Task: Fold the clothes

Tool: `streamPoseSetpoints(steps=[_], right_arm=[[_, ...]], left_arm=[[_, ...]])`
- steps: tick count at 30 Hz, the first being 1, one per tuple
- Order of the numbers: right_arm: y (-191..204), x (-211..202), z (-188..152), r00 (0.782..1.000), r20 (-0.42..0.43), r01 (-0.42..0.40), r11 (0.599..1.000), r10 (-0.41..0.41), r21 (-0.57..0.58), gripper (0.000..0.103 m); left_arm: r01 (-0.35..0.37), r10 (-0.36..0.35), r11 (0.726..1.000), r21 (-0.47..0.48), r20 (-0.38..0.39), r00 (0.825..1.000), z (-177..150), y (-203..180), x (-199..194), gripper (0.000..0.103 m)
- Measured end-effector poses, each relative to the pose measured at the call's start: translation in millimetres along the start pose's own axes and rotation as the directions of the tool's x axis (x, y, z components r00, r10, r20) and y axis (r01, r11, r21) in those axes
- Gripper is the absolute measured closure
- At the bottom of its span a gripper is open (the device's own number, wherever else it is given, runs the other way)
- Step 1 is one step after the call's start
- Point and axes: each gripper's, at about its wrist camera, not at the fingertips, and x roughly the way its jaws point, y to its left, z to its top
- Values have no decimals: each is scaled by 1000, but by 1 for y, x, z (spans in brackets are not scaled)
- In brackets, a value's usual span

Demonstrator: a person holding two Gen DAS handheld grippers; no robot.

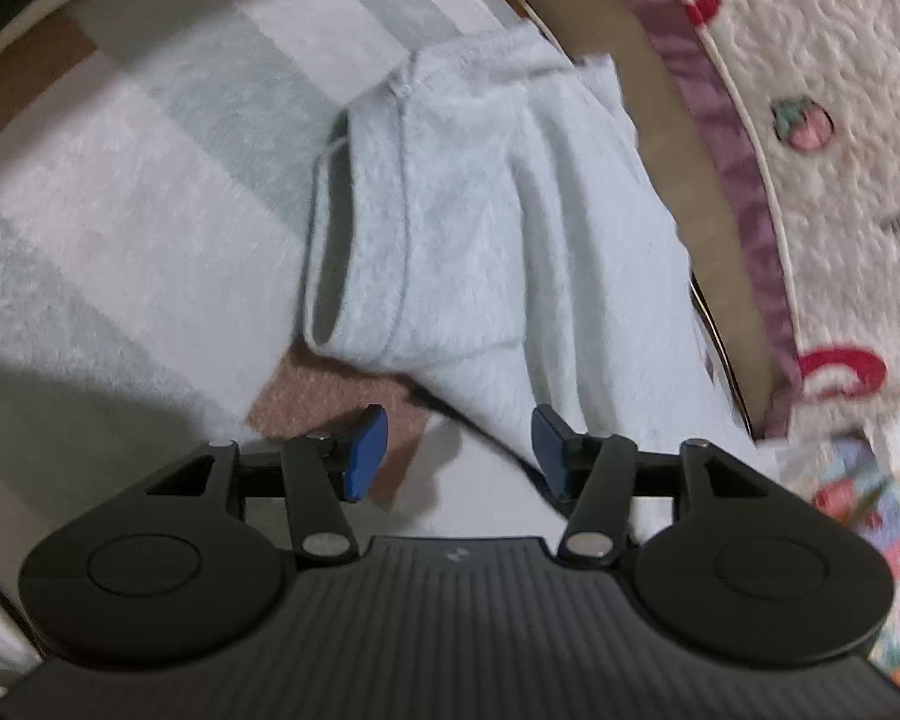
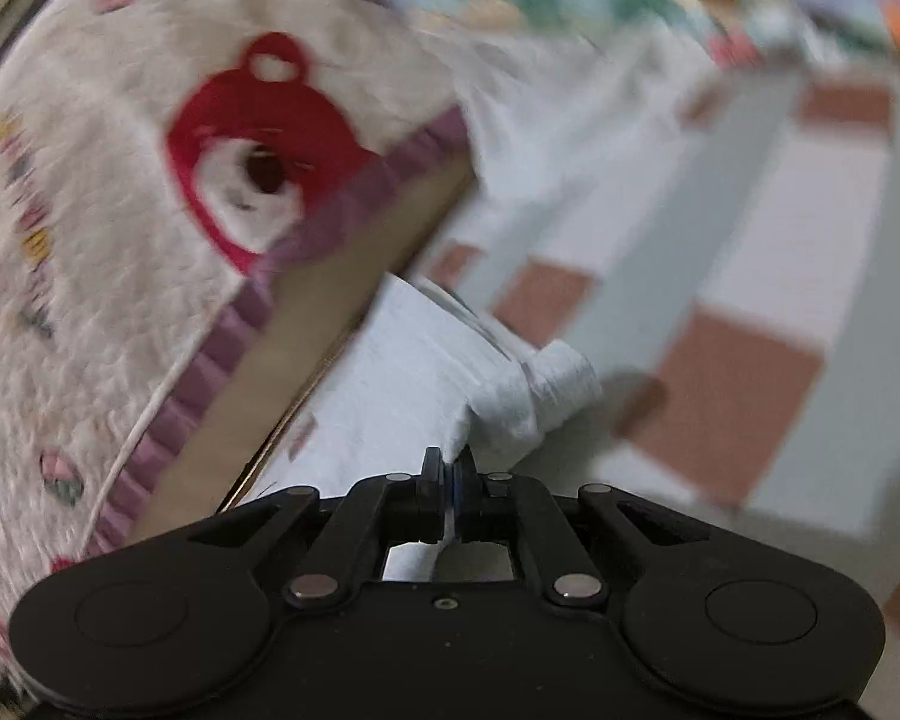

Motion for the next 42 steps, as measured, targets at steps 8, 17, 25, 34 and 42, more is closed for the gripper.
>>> streamPoseSetpoints(steps=[8,17,25,34,42], right_arm=[[1,8,-3,999,-22,47,998,-48,-32,98],[-8,-8,-3,1000,-3,16,999,-16,-34,99],[-15,2,-13,991,-54,117,991,-120,-65,96],[-27,-8,-15,991,-61,116,993,-116,-1,79],[-33,-6,-27,999,-38,29,989,-24,147,52]], left_arm=[[-221,161,959,177,305,939,-1,-32,5,63],[-194,55,938,289,426,903,48,-25,-60,100],[-141,118,980,137,167,979,46,15,-41,85],[73,-79,992,-101,-57,995,17,26,-30,53],[10,-3,999,-35,183,983,15,9,-6,52]])
